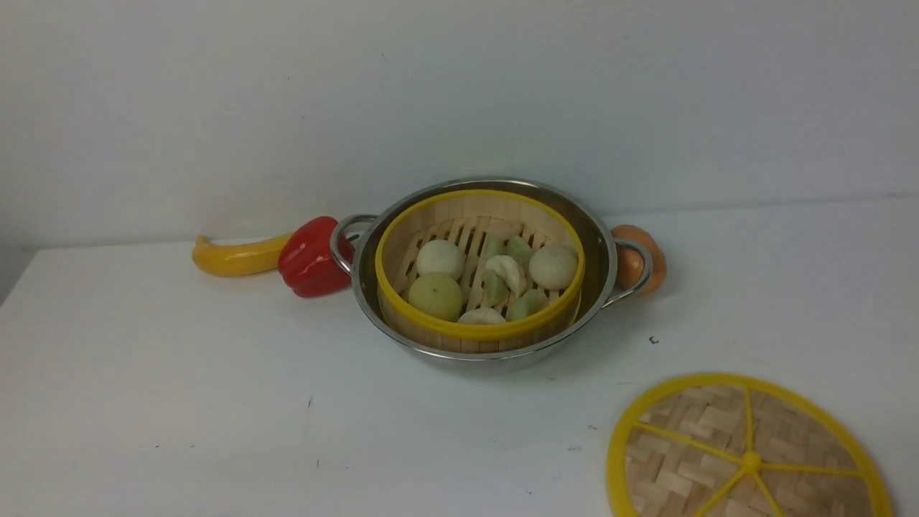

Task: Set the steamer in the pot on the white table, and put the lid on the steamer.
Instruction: 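Move the gripper down to the bamboo steamer lid and grasp its center knob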

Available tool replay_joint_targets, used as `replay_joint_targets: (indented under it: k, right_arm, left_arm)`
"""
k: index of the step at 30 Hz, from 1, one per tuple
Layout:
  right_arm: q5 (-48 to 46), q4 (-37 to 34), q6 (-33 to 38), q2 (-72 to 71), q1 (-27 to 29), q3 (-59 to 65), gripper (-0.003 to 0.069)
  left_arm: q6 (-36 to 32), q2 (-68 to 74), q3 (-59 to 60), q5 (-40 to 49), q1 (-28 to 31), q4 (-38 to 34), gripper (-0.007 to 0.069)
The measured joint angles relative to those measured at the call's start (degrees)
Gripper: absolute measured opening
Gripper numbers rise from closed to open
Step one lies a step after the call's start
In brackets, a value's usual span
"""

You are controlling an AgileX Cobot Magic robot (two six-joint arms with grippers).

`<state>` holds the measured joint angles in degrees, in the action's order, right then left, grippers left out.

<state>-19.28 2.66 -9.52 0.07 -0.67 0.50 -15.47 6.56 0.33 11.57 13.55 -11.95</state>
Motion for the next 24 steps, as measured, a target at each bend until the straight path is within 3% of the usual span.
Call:
replay_joint_targets:
  k: [8, 24]
  right_arm:
    - [0.0, 0.0, 0.0, 0.0, 0.0, 0.0, 0.0243]
    - [0.0, 0.0, 0.0, 0.0, 0.0, 0.0, 0.0243]
  left_arm:
    - [-0.4, -5.5, 0.0, 7.1, 0.0, 0.3, 0.0092]
    - [-0.5, -6.4, 0.0, 7.5, 0.0, 0.4, 0.0115]
